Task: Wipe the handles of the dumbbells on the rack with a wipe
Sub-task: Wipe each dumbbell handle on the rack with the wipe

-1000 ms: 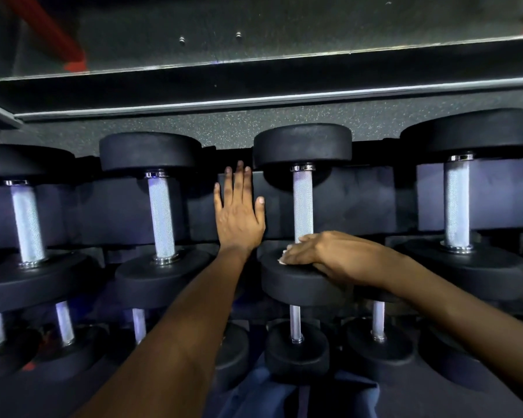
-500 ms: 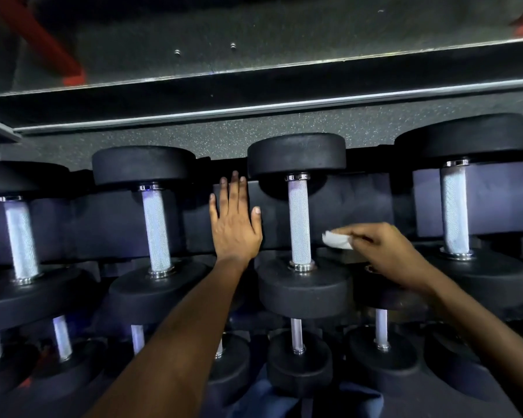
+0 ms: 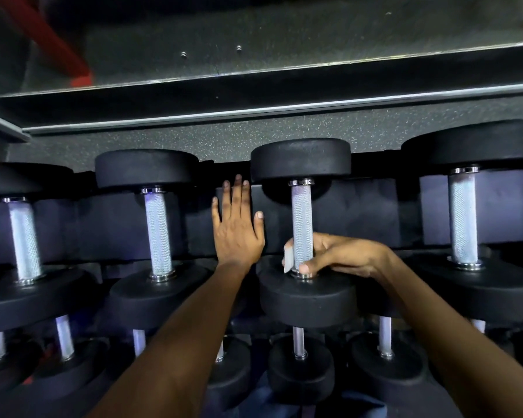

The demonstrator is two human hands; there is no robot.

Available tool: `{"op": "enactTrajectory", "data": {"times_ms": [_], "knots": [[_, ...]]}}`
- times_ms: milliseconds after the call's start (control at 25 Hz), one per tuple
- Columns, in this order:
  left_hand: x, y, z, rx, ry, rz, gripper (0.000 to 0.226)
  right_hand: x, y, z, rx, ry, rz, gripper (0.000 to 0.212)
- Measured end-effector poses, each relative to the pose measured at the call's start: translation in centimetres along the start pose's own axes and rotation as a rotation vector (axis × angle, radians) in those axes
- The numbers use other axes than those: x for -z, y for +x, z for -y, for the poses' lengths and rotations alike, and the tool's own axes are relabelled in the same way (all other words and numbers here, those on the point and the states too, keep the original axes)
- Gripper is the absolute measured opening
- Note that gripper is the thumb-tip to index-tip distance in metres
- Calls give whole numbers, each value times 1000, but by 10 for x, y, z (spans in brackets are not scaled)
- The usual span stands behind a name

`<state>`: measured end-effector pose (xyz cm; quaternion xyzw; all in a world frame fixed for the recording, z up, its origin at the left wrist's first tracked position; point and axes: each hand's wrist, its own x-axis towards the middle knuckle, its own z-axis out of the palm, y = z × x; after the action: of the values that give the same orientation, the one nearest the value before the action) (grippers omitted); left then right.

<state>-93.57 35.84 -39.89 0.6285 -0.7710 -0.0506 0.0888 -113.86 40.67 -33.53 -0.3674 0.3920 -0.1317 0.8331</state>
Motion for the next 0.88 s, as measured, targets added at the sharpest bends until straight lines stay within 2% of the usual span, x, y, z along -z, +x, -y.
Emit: {"op": "enactTrajectory", "data": {"times_ms": [80, 200, 360, 560, 720, 840, 880], "knots": [[0, 0, 0, -3, 9, -3, 64, -6, 3, 2, -15, -46, -71, 29], [0, 0, 0, -5, 17, 4, 64, 2, -9, -6, -35, -66, -261, 37], [0, 0, 1, 3, 23, 14, 64, 2, -10, -13, -31, 85, -254, 33], [1, 0, 0, -10, 8, 10, 64, 5, -28, -6, -59, -147, -502, 21], [1, -1, 0, -2, 9, 18, 64, -14, -22, -1, -80, -171, -499, 23], [0, 0, 0, -7, 16, 11, 65, -29, -34, 11, -104, -531, -656, 22], [-1, 1, 1, -12, 13, 11, 65, -37, -39, 20, -71, -560, -677, 25]]}}
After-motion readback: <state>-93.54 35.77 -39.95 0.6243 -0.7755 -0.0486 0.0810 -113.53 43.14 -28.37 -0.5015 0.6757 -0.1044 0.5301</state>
